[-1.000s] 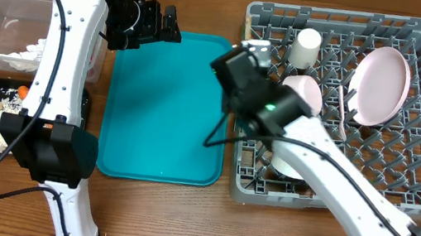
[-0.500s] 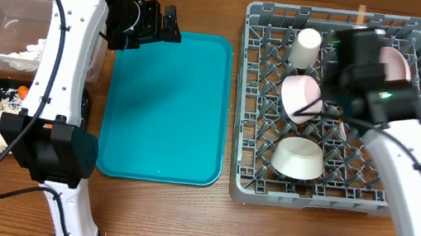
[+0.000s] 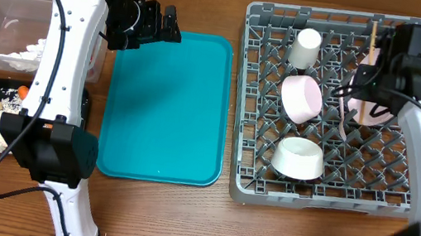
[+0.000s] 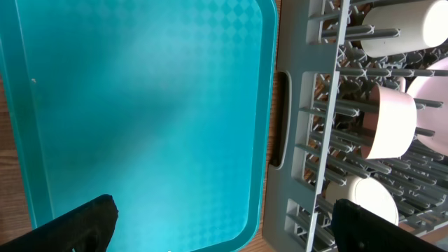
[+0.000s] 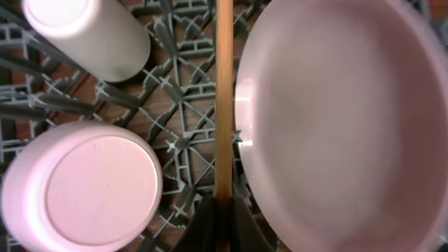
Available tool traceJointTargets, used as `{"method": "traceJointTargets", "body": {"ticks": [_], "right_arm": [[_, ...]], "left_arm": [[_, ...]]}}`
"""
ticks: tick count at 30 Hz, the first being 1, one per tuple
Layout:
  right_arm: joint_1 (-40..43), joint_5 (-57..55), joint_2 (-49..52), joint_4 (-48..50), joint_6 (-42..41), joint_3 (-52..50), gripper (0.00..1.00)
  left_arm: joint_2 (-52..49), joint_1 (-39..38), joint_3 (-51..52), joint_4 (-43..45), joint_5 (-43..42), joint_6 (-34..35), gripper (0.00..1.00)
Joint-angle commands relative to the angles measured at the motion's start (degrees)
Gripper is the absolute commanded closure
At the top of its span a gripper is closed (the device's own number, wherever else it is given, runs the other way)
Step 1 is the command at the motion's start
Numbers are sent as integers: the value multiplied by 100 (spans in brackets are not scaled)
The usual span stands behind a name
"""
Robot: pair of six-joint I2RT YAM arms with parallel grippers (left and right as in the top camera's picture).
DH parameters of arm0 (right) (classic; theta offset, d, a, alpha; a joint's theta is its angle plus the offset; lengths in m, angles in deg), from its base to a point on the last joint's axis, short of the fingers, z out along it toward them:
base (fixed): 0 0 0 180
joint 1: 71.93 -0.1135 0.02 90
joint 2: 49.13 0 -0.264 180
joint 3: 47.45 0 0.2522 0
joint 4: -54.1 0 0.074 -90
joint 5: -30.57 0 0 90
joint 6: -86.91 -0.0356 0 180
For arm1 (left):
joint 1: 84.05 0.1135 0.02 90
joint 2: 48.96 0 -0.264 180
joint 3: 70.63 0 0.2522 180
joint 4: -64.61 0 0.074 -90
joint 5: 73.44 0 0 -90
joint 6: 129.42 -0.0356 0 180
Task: Sort waste into correct bins and load items into the dishwasher rack
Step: 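Lower the stick upright into the rack slots beside the pink plate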
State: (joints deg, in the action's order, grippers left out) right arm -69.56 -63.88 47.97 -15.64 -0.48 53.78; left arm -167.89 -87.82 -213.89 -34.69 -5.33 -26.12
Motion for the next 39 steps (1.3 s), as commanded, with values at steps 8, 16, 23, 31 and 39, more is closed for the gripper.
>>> {"method": "traceJointTargets", "body": {"ticks": [8,16,23,31,39], "right_arm": [[33,155,654,83,83,61,96],[33,157,654,96,61,61,62],[33,160,654,98,35,63,53],[-11,824,201,-262,-162,479,28],[-11,1226,-479,-289,-603,560,0]], "left_arm": [[184,-74,-116,11,4,-46,0],[184,-74,-116,11,2,-46,0],[184,-74,-116,11,2,-46,0],[184,-74,-116,11,4,-46,0],[184,-74,-116,11,2,-46,0]]}}
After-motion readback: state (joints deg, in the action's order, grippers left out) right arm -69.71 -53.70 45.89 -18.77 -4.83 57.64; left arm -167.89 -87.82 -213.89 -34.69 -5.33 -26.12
